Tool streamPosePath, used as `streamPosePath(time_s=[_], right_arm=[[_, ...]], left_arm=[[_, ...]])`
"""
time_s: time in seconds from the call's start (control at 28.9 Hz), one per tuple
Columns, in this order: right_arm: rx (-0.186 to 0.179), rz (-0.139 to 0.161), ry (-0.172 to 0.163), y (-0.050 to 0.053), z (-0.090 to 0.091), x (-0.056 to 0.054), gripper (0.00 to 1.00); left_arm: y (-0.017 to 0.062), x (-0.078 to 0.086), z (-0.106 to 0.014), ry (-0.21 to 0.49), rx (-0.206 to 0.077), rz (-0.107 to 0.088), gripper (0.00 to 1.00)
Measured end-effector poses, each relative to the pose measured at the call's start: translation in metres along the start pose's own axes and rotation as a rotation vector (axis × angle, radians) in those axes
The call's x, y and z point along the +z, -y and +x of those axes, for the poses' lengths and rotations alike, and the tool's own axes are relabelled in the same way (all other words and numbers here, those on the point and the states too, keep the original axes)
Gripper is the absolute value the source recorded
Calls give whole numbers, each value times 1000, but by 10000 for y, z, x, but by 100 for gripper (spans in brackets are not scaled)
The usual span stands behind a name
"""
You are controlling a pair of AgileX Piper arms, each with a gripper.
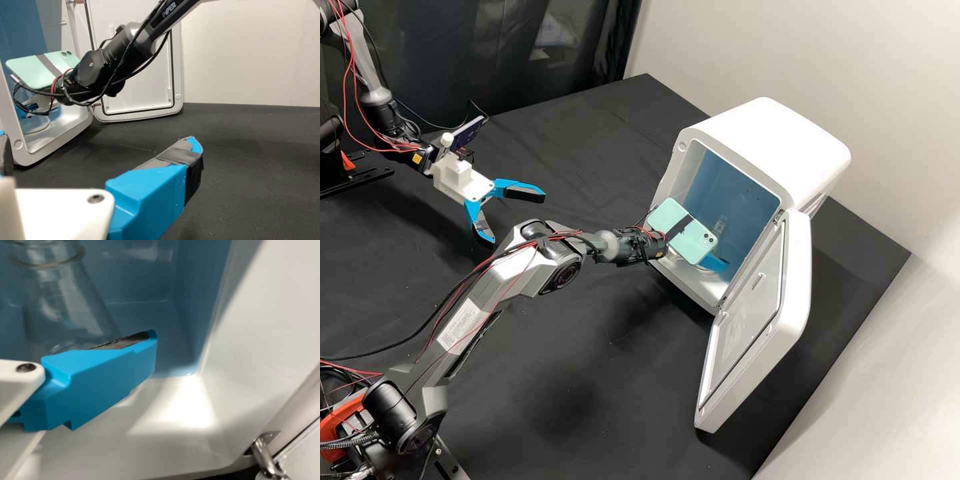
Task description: Place the flask in the incubator
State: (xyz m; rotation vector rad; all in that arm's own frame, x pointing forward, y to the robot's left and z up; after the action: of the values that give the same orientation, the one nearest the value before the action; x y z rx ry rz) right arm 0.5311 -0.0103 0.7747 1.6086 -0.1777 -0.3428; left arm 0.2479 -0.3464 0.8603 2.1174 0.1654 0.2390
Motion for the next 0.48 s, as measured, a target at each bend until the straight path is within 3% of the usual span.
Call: streamPosePath(time_s=[0.17, 0.48], right_arm=[[7, 12, -29, -42, -137, 23, 100], [-27, 70, -38, -12, -428, 197, 100]], left_arm=[[0, 0, 0, 0, 0, 0, 100], [0, 0, 0, 0, 0, 0, 100]])
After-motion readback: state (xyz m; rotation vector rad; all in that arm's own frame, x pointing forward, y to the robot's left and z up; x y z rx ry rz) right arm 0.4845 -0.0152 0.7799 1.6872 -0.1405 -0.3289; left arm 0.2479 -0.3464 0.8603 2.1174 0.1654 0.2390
